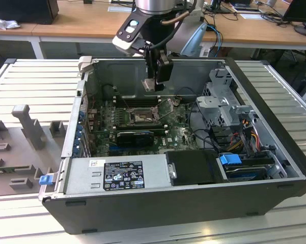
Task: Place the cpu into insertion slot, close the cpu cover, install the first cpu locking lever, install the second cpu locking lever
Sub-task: 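Place the cpu into insertion slot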
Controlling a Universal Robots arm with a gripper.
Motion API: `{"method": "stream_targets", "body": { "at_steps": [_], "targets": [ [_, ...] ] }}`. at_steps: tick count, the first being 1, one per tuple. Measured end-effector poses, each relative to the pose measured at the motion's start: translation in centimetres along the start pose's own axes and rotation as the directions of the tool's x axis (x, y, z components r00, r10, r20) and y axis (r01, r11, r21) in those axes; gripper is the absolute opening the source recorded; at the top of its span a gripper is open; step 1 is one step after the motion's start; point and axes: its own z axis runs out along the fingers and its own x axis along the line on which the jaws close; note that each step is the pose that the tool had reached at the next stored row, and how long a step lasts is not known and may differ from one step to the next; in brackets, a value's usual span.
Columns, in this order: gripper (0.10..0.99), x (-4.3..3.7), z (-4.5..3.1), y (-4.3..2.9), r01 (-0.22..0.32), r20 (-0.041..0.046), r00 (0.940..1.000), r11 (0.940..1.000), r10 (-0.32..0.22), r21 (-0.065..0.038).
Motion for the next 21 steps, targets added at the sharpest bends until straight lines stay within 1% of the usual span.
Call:
{"method": "stream_targets", "body": {
  "at_steps": [7,11,12,21],
  "targets": [
    [0.529,0.0,0.08,-0.01,-0.029,0.0025,0.9996,0.9996,0.029,-0.001],
    [0.529,-0.01,0.31,-0.03,-0.102,0.0085,0.9948,0.9948,0.102,-0.002],
    [0.529,-0.01,0.4,-0.04,-0.107,0.0089,0.9942,0.9942,0.107,-0.002],
    [0.529,-0.03,1.52,-0.13,-0.113,0.0095,0.9935,0.9936,0.113,-0.003]
  ]
}}
